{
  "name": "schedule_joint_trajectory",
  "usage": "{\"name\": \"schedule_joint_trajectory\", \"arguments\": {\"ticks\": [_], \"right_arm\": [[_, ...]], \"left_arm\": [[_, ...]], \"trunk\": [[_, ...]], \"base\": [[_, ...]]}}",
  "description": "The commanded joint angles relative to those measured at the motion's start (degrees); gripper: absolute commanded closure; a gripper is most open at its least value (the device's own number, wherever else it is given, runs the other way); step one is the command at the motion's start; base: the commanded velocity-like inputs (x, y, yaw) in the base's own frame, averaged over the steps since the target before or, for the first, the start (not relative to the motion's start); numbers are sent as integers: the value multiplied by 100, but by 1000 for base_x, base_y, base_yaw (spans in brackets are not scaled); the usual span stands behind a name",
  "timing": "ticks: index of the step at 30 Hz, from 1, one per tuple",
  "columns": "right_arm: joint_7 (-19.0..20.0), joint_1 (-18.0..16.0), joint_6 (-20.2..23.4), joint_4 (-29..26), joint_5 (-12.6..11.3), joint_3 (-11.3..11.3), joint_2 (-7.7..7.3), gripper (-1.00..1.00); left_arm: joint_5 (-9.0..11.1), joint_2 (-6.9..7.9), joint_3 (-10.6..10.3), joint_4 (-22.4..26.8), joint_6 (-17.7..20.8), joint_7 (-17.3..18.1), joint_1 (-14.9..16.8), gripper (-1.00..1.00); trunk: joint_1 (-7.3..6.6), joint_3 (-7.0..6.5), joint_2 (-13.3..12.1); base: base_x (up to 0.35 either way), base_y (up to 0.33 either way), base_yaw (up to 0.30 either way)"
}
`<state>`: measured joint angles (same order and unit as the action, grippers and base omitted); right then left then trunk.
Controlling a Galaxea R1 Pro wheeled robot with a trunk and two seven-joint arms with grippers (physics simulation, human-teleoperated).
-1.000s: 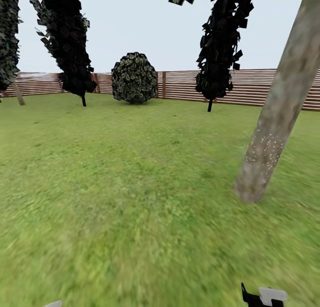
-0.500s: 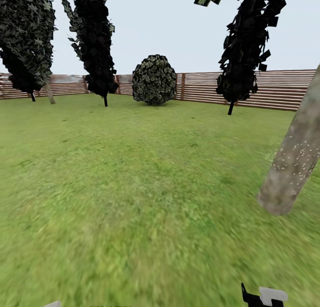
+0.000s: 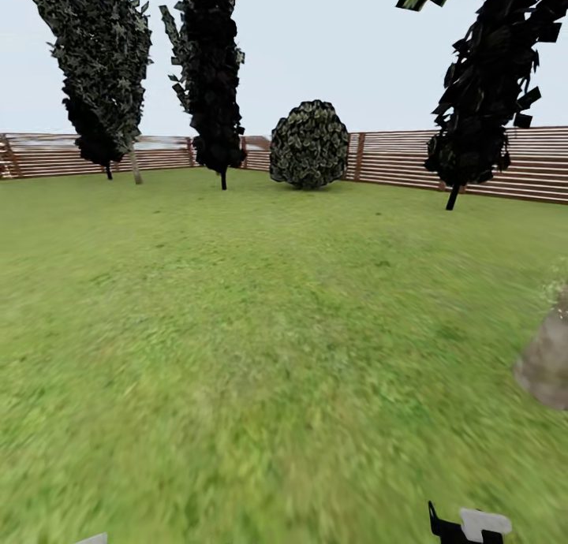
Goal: In the garden, pick up the pesticide atomizer on the floor and spray pesticide onto both trees until each tree trunk is fully covered.
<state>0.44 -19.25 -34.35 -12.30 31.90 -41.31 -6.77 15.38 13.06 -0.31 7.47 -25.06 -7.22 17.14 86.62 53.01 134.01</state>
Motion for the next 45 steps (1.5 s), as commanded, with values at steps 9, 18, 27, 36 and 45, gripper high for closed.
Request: {"name": "schedule_joint_trajectory", "arguments": {"ticks": [9,18,27,36,45], "right_arm": [[0,0,-1,0,0,0,0,-100],[0,3,-1,0,0,0,1,-100],[0,0,-1,0,0,0,0,-100],[0,1,-1,0,0,0,2,-100],[0,2,-1,0,0,0,9,-100]], "left_arm": [[-7,-12,-3,0,1,3,0,100],[-8,-14,-2,1,1,1,0,100],[-8,-14,-4,1,1,1,0,100],[-8,-15,-4,0,1,1,0,100],[-8,-21,-4,0,-1,3,0,100]], "trunk": [[0,-32,0],[0,-64,0],[0,-96,0],[0,-118,0],[0,-119,0]], "base": [[0,286,258],[0,21,258],[0,0,258],[0,0,266],[0,0,279]]}}
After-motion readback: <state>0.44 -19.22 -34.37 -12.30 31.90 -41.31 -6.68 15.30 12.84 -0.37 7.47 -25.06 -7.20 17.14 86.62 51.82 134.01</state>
